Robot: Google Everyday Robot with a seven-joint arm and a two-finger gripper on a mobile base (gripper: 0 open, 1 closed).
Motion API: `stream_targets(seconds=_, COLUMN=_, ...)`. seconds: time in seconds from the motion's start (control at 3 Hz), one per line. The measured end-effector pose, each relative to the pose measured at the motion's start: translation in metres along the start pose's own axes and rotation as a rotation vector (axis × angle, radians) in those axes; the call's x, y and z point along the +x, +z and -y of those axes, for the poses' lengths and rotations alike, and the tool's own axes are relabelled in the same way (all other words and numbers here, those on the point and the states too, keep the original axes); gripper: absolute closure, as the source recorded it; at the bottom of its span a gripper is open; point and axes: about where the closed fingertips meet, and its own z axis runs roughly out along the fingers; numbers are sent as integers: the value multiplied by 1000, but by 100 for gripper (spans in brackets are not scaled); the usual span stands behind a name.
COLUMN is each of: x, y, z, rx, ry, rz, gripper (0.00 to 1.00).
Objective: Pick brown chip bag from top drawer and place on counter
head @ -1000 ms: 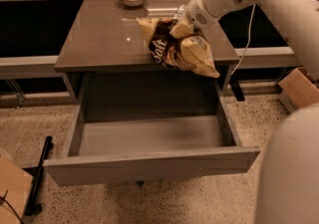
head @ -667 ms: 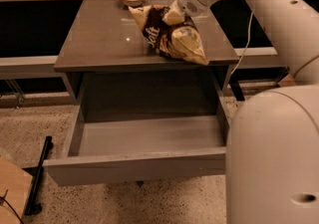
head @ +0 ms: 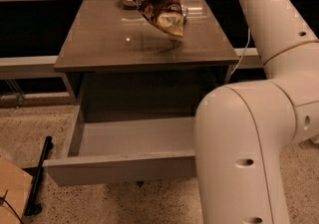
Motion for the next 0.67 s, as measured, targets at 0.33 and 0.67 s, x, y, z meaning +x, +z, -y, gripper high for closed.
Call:
stream_targets(seconds=0.33, x=-8, y=-5, z=7, rx=17, ry=-8, rz=16, gripper=82)
stream_targets(seconds=0.67, x=-8, y=-2, z=5, rx=12, ry=-7, rz=15, gripper=58)
